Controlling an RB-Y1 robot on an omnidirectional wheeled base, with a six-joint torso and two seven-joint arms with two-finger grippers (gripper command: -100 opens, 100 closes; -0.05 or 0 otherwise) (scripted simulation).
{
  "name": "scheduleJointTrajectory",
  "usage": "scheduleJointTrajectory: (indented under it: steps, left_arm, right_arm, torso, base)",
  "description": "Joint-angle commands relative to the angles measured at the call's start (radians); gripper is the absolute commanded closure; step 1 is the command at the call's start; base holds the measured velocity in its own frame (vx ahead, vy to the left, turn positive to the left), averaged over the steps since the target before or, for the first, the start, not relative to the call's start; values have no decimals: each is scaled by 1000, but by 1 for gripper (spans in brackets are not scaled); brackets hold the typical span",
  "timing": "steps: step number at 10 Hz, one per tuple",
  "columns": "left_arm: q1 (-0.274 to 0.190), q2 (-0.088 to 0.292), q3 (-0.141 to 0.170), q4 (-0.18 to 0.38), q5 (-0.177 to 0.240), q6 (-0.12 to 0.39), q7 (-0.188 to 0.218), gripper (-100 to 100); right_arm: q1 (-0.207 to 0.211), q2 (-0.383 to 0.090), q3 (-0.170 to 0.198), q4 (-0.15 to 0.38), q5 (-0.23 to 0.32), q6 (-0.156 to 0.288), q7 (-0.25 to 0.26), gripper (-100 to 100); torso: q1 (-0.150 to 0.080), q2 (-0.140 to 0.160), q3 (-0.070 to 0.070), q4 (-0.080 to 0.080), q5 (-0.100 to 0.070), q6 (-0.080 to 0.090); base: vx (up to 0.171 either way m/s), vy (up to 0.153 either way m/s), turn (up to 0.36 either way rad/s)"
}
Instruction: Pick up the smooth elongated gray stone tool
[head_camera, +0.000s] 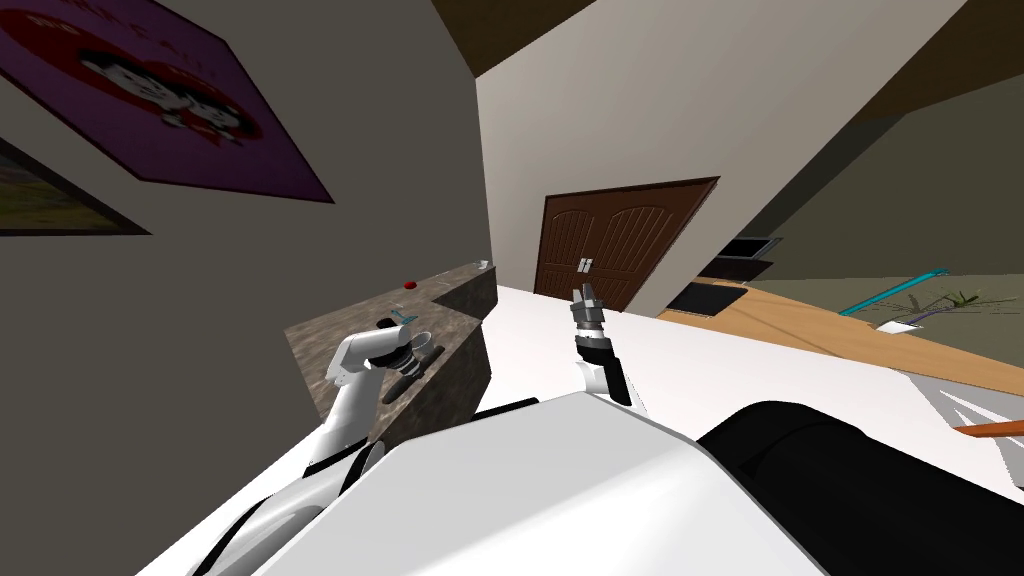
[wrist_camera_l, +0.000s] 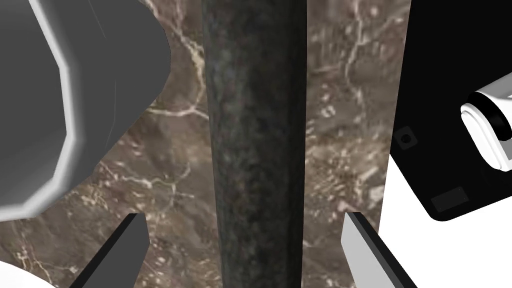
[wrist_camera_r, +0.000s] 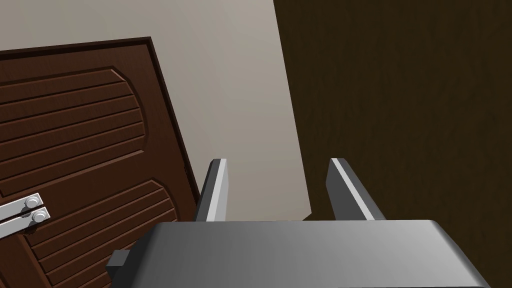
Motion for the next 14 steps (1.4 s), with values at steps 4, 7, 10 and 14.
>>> scheduleJointTrajectory:
  steps: [4, 7, 10, 14]
  left_arm:
    - [9, -9, -3, 49, -8, -63, -14, -100]
    - [10, -12, -4, 55, -10, -71, -15, 100]
    - [11, -12, -4, 55, -9, -70, -15, 100]
    - [4, -4, -1, 21, -3, -27, -6, 100]
  right_arm:
    - [0, 0, 0, 0, 0, 0, 0, 0]
    - [0, 0, 0, 0, 0, 0, 0, 0]
    - [0, 0, 0, 0, 0, 0, 0, 0]
    - [0, 0, 0, 0, 0, 0, 0, 0]
  torso:
    - [-1, 3, 2, 1, 0, 0]
    - [-1, 3, 2, 1, 0, 0]
    - [0, 3, 2, 1, 0, 0]
    - [0, 4, 3, 2, -1, 1]
  base:
    - [8, -4, 15]
    - [2, -2, 5]
    - [0, 0, 0]
    - [-4, 4, -14]
